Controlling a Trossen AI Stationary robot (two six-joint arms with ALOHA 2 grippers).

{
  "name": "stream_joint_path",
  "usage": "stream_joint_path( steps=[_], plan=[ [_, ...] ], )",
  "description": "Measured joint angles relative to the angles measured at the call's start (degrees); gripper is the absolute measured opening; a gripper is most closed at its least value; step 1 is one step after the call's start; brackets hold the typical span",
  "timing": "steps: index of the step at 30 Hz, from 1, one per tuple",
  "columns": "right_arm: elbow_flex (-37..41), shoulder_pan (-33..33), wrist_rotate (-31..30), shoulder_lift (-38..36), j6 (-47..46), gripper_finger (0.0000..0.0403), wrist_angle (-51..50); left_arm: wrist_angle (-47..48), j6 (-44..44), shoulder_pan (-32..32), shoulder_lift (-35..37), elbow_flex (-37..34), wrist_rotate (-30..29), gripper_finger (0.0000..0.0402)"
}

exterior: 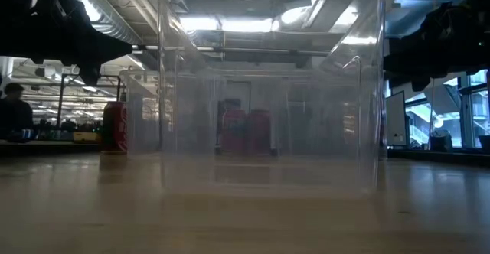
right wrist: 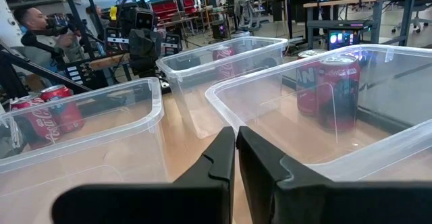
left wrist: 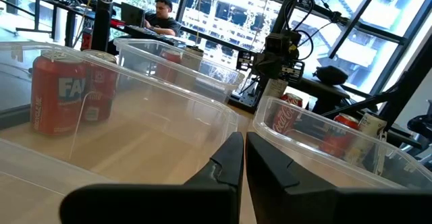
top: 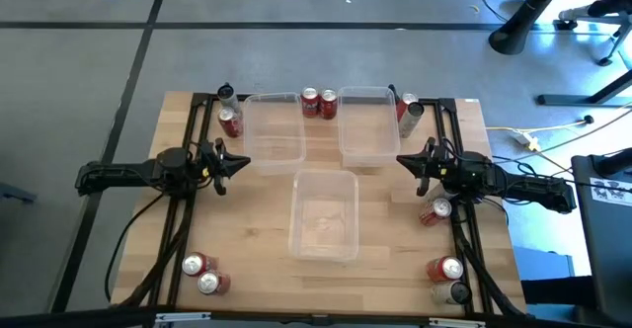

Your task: Sort soda cans

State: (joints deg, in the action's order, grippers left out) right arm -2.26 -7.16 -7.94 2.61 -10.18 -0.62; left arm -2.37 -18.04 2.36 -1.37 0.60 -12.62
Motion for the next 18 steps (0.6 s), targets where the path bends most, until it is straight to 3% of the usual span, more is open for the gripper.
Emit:
stream_joint_path(
  steps=[10,18],
  plan=[
    [0.0,0.0,0.0,0.0,0.0,0.0024,0.0,0.0,-0.2,0.0,0.0,0.0,0.0,0.0011],
    [0.0,0.0,0.4,0.0,-4.4,0.0024,0.1,0.0,-6.3,0.0,0.0,0.0,0.0,0.0011]
  ],
)
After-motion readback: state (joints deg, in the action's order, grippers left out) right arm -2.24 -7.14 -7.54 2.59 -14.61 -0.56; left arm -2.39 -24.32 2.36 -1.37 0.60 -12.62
